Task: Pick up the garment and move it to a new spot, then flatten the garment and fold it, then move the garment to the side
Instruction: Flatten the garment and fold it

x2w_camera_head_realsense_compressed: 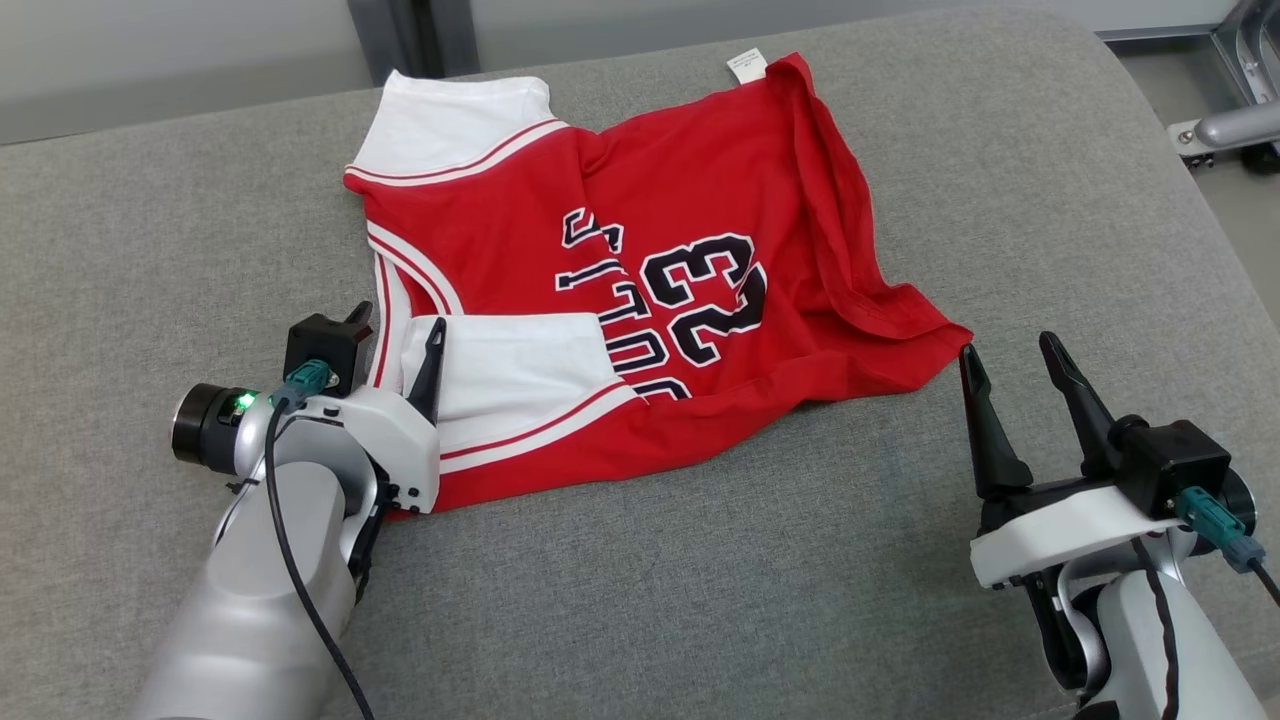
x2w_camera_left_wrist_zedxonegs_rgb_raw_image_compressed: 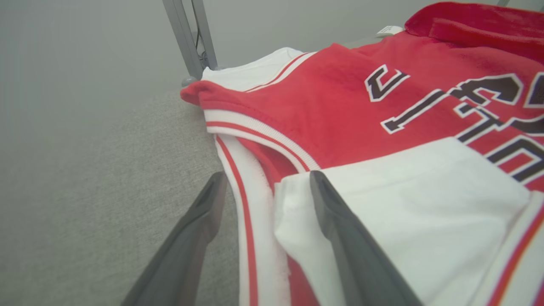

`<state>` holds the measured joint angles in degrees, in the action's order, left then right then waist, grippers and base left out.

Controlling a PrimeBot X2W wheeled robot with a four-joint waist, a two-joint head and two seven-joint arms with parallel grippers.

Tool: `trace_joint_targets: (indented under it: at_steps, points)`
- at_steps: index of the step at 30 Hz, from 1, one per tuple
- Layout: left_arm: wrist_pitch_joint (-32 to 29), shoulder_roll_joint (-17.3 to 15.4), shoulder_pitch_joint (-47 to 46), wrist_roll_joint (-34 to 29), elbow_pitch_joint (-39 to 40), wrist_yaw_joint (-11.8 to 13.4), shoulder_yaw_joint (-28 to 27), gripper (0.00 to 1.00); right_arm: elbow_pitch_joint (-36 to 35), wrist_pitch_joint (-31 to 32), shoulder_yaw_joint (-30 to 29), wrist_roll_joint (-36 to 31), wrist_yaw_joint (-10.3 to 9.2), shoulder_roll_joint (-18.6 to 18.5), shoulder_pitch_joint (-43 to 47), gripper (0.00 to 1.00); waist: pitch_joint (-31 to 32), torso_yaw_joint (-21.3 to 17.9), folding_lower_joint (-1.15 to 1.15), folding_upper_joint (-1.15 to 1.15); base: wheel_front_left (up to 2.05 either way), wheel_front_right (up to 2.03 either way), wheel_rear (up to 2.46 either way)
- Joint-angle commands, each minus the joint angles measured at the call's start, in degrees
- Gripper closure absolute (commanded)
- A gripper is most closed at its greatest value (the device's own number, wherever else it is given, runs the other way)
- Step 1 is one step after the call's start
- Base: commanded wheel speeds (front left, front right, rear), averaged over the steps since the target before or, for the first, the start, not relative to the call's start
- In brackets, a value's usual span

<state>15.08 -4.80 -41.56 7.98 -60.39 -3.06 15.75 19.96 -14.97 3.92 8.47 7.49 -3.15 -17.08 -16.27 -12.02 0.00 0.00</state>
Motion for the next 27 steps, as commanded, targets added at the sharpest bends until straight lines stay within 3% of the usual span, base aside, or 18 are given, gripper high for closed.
trace_joint_targets:
  at_steps: [1,8,9,10,11,12,14,27]
  points:
    - [0.0,-0.42,-1.24,-0.55,-0.71,-0.39,0.27,0.0,-0.1,-0.17,-0.47,-0.27,0.01,0.08,-0.13,0.0,-0.28,-0.13,0.0,0.0,0.0,0.0,0.0]
    - [0.02,0.11,-2.5,-0.81,-1.69,-0.95,1.53,0.0,0.32,-0.17,-1.29,-0.62,0.01,0.19,-0.64,0.0,-0.72,0.35,0.0,0.0,0.0,0.0,0.0]
    - [0.02,0.22,-2.49,-0.84,-1.61,-1.06,1.69,0.04,0.37,-0.17,-1.39,-0.7,0.01,0.2,-0.7,0.0,-0.74,0.47,0.0,0.0,0.0,0.0,0.0]
    - [0.03,0.33,-2.47,-0.77,-1.59,-1.22,1.86,0.36,0.38,-0.17,-1.44,-0.67,0.01,0.21,-0.75,0.0,-0.78,0.57,0.0,0.0,0.0,0.0,0.0]
    - [0.03,0.33,-2.47,-0.77,-1.59,-1.22,1.86,0.36,0.38,-0.17,-1.44,-0.67,0.01,0.21,-0.75,0.0,-0.78,0.57,0.0,0.0,0.0,0.0,0.0]
    - [0.03,0.44,-2.46,-0.74,-1.58,-1.3,2.04,0.6,0.44,-0.17,-1.44,-0.71,0.01,0.21,-0.79,0.0,-0.8,0.68,0.0,0.0,0.0,0.0,0.0]
    - [0.03,0.58,-2.49,-0.66,-1.49,-1.43,2.32,1.0,0.46,-0.17,-1.37,-0.82,0.01,0.2,-0.93,0.0,-0.84,0.85,0.0,0.0,0.0,0.0,0.0]
    - [0.03,0.79,-0.62,0.44,3.21,-1.39,2.02,1.0,2.91,-0.17,-3.74,0.0,0.01,0.17,-1.15,0.0,-0.46,1.99,0.0,0.0,0.0,0.0,0.0]
